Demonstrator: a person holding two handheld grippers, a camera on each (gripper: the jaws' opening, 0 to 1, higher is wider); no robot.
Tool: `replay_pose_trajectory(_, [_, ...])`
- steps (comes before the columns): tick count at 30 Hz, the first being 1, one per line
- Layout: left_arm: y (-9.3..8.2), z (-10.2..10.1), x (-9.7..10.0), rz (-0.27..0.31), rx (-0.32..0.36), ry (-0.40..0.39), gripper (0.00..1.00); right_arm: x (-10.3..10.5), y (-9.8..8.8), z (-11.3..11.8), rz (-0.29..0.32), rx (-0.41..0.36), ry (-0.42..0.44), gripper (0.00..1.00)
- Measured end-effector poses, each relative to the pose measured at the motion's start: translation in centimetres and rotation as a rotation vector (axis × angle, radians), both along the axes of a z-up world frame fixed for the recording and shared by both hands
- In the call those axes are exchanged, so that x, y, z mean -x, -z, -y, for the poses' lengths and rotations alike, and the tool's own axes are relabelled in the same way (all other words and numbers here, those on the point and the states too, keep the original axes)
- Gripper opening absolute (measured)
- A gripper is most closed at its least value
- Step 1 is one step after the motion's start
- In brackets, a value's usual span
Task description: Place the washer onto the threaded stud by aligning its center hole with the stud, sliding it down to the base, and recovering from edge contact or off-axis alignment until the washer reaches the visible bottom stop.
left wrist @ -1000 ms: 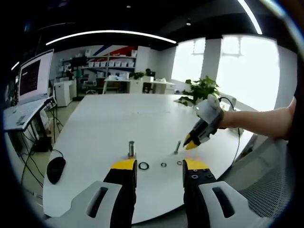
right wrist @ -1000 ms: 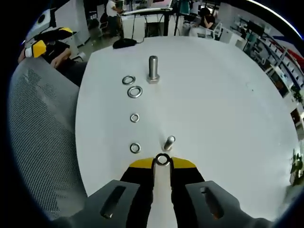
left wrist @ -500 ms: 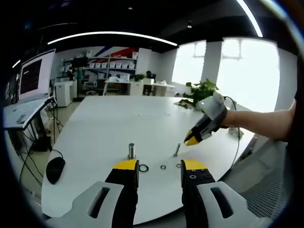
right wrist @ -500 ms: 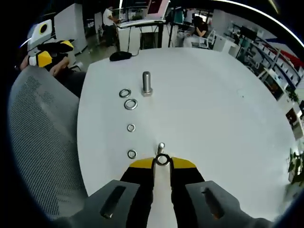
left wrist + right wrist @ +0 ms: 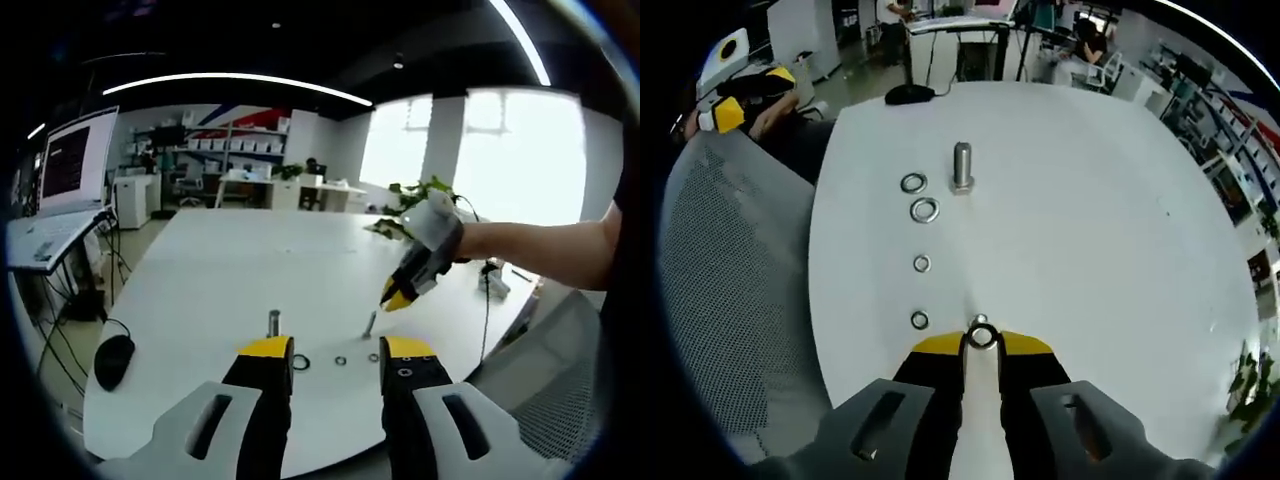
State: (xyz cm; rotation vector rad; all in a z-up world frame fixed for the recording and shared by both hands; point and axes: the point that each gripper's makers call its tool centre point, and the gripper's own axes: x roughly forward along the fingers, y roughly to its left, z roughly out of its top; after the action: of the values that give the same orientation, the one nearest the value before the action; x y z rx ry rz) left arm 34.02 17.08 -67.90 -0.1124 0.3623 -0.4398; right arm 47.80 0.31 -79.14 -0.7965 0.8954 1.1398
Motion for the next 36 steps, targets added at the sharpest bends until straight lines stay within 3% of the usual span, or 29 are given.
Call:
replay_pose_trajectory(14, [0.2,0.3,0.1,-0.014,-0.005,0.019,0.31,0.0,1.0,-0.7,-0.011,0.134,-0.122,0.13])
replay_pose_trajectory(36, [0.4,0.1,0.1,-0.021,-0.003,0.013,0.3,-0.3,2.2,-0.9,-0.017,0.183,-0.158,0.13])
